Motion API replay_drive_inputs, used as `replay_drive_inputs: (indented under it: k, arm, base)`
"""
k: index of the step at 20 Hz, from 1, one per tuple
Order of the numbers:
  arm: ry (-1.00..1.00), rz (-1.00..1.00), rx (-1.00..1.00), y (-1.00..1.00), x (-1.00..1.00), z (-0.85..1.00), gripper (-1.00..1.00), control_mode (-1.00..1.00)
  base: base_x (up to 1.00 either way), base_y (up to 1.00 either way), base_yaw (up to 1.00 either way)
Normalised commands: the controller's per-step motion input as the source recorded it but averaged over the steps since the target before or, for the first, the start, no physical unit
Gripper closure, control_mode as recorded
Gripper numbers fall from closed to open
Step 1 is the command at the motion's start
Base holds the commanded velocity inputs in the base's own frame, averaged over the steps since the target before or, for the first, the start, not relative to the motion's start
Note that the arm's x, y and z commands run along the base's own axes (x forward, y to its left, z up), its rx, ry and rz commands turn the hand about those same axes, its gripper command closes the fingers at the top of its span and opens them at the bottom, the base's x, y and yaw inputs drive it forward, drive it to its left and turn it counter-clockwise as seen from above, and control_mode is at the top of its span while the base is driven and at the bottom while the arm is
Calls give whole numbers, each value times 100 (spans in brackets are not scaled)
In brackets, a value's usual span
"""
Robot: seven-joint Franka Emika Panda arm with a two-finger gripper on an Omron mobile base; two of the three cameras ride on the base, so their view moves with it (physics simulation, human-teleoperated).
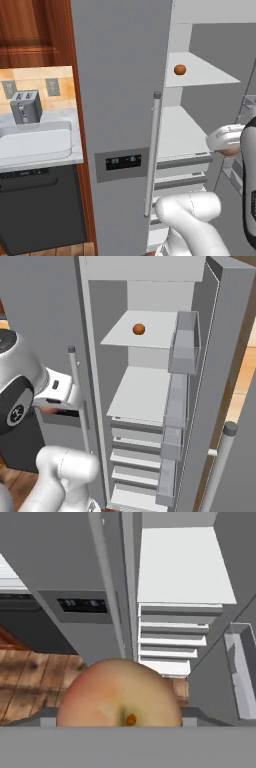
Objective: Pick the tangerine and peach from the fridge and place them inside the tupperware on the counter.
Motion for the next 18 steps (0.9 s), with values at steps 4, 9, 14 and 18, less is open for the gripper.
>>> replay_drive_inputs:
  k: [4, 9, 14, 18]
  arm:
    - [3, 16, 0, 17, 0, -36, 100, -100]
    - [0, 4, 0, 15, 5, -18, 100, 100]
    - [0, 0, 0, 0, 0, 0, 100, 100]
    - [0, 0, 0, 0, 0, 0, 100, 100]
  base:
    - [0, 0, 0]
    - [14, 34, 1]
    - [-37, 67, 0]
    - [-59, 92, 0]
